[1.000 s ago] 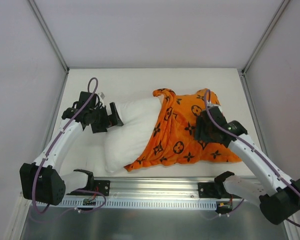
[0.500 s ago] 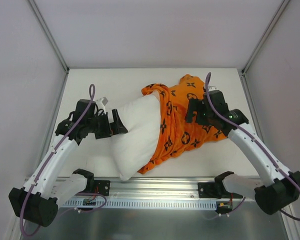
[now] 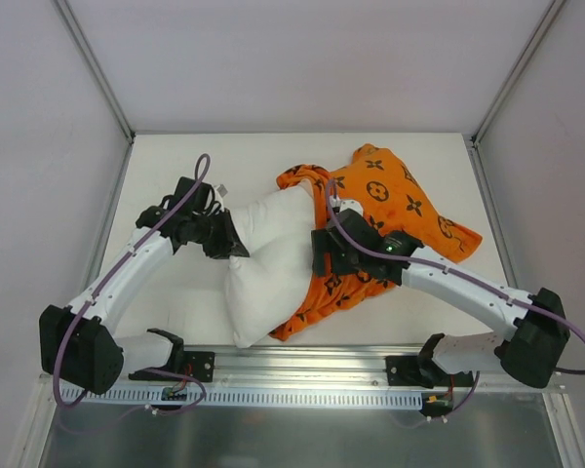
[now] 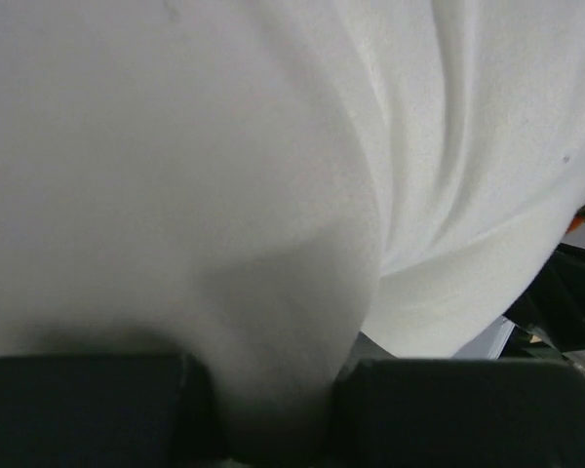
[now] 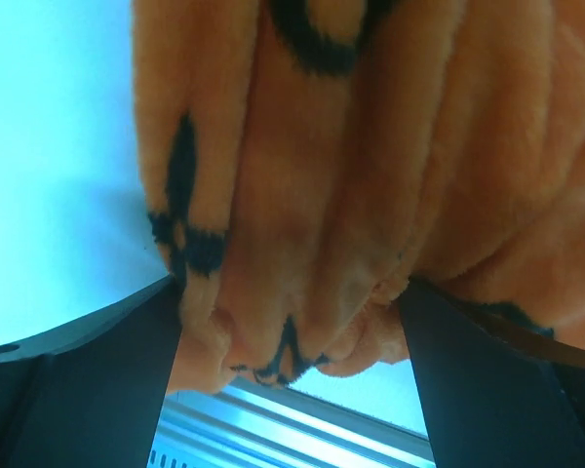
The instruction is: Remove the pillowcase from the pillow
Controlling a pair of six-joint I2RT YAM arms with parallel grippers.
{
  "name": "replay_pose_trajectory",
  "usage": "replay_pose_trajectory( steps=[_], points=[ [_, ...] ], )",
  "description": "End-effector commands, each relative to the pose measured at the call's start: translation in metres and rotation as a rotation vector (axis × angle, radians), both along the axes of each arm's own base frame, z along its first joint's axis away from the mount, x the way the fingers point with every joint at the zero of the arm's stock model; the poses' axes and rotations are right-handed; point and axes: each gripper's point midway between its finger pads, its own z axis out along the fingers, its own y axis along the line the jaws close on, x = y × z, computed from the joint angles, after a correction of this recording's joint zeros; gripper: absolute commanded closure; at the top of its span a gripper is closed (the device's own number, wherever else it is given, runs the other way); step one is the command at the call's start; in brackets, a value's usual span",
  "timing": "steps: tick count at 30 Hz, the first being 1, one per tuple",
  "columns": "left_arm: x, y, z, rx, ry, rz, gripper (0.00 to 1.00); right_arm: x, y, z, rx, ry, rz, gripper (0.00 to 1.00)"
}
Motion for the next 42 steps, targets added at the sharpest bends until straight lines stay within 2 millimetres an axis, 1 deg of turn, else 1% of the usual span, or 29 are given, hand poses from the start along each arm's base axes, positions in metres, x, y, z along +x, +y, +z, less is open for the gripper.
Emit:
replay_pose_trajectory(
  steps=[1, 4, 5, 7, 8, 9, 13, 15, 16, 17, 19, 20, 21, 22, 23, 24, 25, 26, 27, 29, 30, 31, 32, 33, 34, 35, 37, 38, 42],
  points=[
    [0.024, -0.007, 0.021, 0.001, -0.088, -0.007, 1.00, 0.009, 0.009, -0.011, -0.009, 0.001, -0.010, 0.14],
    [0.026, -0.009, 0.028, -0.009, -0.104, -0.010, 1.00, 0.017, 0.000, -0.025, -0.064, 0.024, -0.024, 0.51],
    [0.027, -0.006, 0.031, -0.002, -0.119, -0.002, 1.00, 0.017, -0.009, -0.033, -0.087, 0.039, -0.038, 0.82],
    [0.028, -0.002, 0.035, 0.000, -0.139, 0.013, 1.00, 0.024, -0.033, -0.035, -0.101, 0.045, -0.107, 0.97],
    [0.031, 0.006, 0.042, -0.008, -0.162, 0.039, 1.00, 0.021, -0.047, -0.040, -0.124, 0.055, -0.122, 0.99],
    [0.034, 0.009, 0.050, -0.025, -0.183, 0.043, 1.00, 0.025, -0.063, -0.029, -0.101, 0.026, -0.169, 0.98],
    [0.062, 0.035, 0.078, -0.060, -0.237, 0.119, 1.00, 0.020, -0.112, -0.014, -0.101, -0.017, -0.268, 0.80],
    [0.079, 0.045, 0.092, -0.051, -0.273, 0.155, 1.00, 0.021, -0.130, -0.001, -0.099, -0.058, -0.313, 0.80],
    [0.089, 0.045, 0.088, -0.049, -0.253, 0.160, 1.00, 0.020, -0.135, 0.001, -0.100, -0.062, -0.327, 0.90],
    [0.099, 0.044, 0.101, -0.058, -0.276, 0.167, 1.00, 0.023, -0.140, 0.004, -0.092, -0.071, -0.355, 0.98],
    [0.120, 0.040, 0.092, -0.064, -0.233, 0.166, 1.00, 0.032, -0.132, 0.018, -0.042, -0.089, -0.371, 0.99],
    [0.133, 0.038, 0.104, -0.070, -0.261, 0.159, 1.00, 0.038, -0.126, 0.023, -0.022, -0.096, -0.369, 0.99],
    [0.144, 0.034, 0.088, -0.072, -0.209, 0.136, 1.00, 0.044, -0.117, 0.035, 0.020, -0.107, -0.358, 0.99],
    [0.147, 0.031, 0.086, -0.081, -0.188, 0.111, 0.98, 0.051, -0.111, 0.034, 0.024, -0.102, -0.355, 0.99],
    [0.150, 0.029, 0.098, -0.086, -0.203, 0.080, 0.86, 0.054, -0.109, 0.037, 0.027, -0.102, -0.357, 0.99],
    [0.145, 0.028, 0.096, -0.088, -0.178, 0.059, 0.71, 0.057, -0.108, 0.038, 0.025, -0.100, -0.359, 0.99],
    [0.138, 0.030, 0.100, -0.070, -0.192, 0.047, 0.33, 0.059, -0.106, 0.040, 0.027, -0.103, -0.357, 0.99],
    [0.132, 0.035, 0.094, -0.039, -0.193, 0.055, 0.10, 0.060, -0.106, 0.040, 0.026, -0.105, -0.359, 0.99],
    [0.121, 0.042, 0.111, -0.014, -0.262, 0.067, 0.01, 0.061, -0.106, 0.039, 0.028, -0.104, -0.359, 0.99],
    [0.105, 0.057, 0.110, 0.064, -0.300, 0.085, 0.01, 0.061, -0.105, 0.036, 0.027, -0.097, -0.366, 0.99],
    [0.089, 0.061, 0.126, 0.069, -0.365, 0.090, 0.01, 0.062, -0.105, 0.035, 0.027, -0.095, -0.370, 0.99],
    [0.079, 0.063, 0.127, 0.080, -0.383, 0.084, 0.01, 0.063, -0.104, 0.034, 0.030, -0.093, -0.374, 0.99],
    [0.067, 0.067, 0.113, 0.104, -0.360, 0.084, 0.01, 0.064, -0.101, 0.034, 0.037, -0.087, -0.371, 0.99],
    [0.051, 0.068, 0.120, 0.107, -0.400, 0.076, 0.01, 0.065, -0.099, 0.033, 0.047, -0.081, -0.365, 0.99],
    [0.042, 0.070, 0.114, 0.120, -0.399, 0.063, 0.01, 0.068, -0.095, 0.035, 0.061, -0.087, -0.362, 0.99],
    [0.028, 0.068, 0.094, 0.133, -0.344, 0.043, 0.01, 0.069, -0.092, 0.036, 0.069, -0.082, -0.356, 0.99],
    [0.009, 0.064, 0.084, 0.115, -0.315, 0.040, 0.01, 0.071, -0.088, 0.037, 0.083, -0.083, -0.350, 0.99],
    [-0.004, 0.055, 0.064, 0.105, -0.262, 0.007, 0.01, 0.072, -0.087, 0.036, 0.082, -0.080, -0.348, 0.99],
    [-0.022, 0.035, 0.034, 0.084, -0.183, -0.015, 0.01, 0.074, -0.084, 0.037, 0.083, -0.071, -0.343, 0.99]
  ],
)
